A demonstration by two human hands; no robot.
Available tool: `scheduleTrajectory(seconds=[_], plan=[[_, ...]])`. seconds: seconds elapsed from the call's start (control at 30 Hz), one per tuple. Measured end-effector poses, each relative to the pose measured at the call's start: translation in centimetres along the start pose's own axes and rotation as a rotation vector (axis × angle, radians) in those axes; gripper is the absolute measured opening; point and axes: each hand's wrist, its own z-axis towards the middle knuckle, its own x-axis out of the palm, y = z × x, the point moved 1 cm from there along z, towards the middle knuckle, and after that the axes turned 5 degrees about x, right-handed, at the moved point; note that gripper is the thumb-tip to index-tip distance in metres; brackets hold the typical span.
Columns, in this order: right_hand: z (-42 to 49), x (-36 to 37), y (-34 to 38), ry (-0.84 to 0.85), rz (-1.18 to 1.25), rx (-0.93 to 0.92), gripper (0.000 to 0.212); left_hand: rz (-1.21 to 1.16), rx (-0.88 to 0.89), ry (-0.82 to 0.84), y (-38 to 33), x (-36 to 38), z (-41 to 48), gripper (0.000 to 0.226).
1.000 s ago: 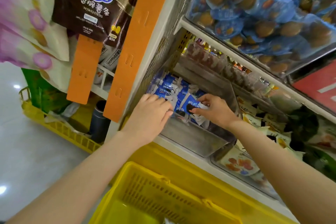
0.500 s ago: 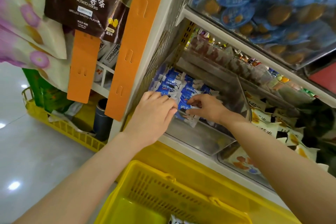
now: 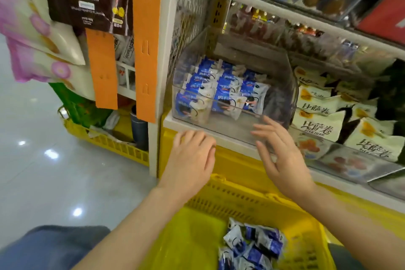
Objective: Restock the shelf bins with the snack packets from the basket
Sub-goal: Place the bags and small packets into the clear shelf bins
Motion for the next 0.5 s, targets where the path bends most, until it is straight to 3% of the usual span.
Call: scheduleTrajectory(seconds=[0.07,0.13,0.2,0.27,0.37,0.5], plan=[[-2.8,1.0,-0.8,0.005,0.014,0.033,0.022,0.009,-0.069,0.062,0.3,1.6,-2.1,0.017],[-6.0,3.0,-1.7,0.084,-0.006,0.096,0.018,0.054,-0.209,0.232,0.8,3.6,-4.4,0.018],[-9.5,5.9,-3.0,0.251,-0.015,0.247,0.019,0.117,-0.360,0.403,1.4,5.6,-6.5,0.028],[-13.3,9.4,-5.1,0.500,-0.002,0.519,0.028,0.139,-0.475,0.485,2.3,7.0,-8.0,0.037],[-18.8,13.8,-8.3,0.826,-0.011,0.788,0.043,0.026,-0.655,0.460,4.3,7.8,-9.5,0.035],[-23.5,16.1,-11.1,1.050,-0.093,0.858,0.058,-0.132,-0.788,0.451,6.0,8.6,-11.0,0.032]])
